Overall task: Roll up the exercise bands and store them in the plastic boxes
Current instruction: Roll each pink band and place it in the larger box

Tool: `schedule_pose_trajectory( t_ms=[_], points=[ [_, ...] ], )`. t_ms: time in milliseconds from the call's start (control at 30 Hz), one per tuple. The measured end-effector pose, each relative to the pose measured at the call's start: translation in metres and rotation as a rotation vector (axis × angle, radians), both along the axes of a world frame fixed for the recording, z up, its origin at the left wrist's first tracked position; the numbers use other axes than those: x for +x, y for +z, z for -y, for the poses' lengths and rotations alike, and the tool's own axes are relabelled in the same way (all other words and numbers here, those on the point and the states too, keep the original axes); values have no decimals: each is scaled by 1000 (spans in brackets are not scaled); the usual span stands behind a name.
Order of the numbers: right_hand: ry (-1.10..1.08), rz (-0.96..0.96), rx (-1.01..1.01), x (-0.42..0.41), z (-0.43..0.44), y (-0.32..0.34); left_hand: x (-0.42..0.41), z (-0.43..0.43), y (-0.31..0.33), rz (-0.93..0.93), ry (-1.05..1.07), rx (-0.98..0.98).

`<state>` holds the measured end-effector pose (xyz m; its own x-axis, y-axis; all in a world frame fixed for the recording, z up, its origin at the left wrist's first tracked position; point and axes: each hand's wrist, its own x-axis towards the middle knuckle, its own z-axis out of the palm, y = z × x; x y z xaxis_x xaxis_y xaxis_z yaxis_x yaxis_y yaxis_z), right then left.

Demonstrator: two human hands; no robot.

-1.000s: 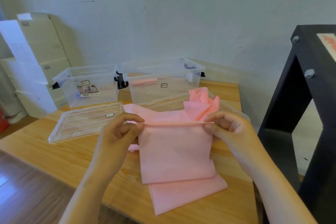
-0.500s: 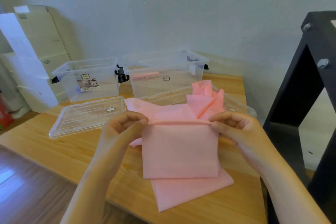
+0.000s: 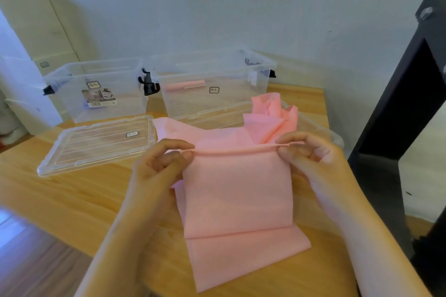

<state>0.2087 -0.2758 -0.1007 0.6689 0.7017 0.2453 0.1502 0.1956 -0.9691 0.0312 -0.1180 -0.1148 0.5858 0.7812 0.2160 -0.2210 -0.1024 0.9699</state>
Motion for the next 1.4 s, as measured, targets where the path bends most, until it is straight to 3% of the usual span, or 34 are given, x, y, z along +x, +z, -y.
schedule_pose_trajectory(
  t_ms=[400,667,967,1233,1400],
  points=[
    [37,-219,3,11,-13,-3,7,-17,-3,111,-96,-159],
    [-54,-49,-86,12,-11,-8,16,-13,-8,-106,64,31],
    [-54,43,-67,11,-9,-9,10,-8,-12,-108,24,84],
    [-19,-127,-43,19,-6,-8,11,-11,-8,56,-100,-90],
    [12,-81,-67,17,-6,-6,11,-8,-5,48,-45,-20]
  ],
)
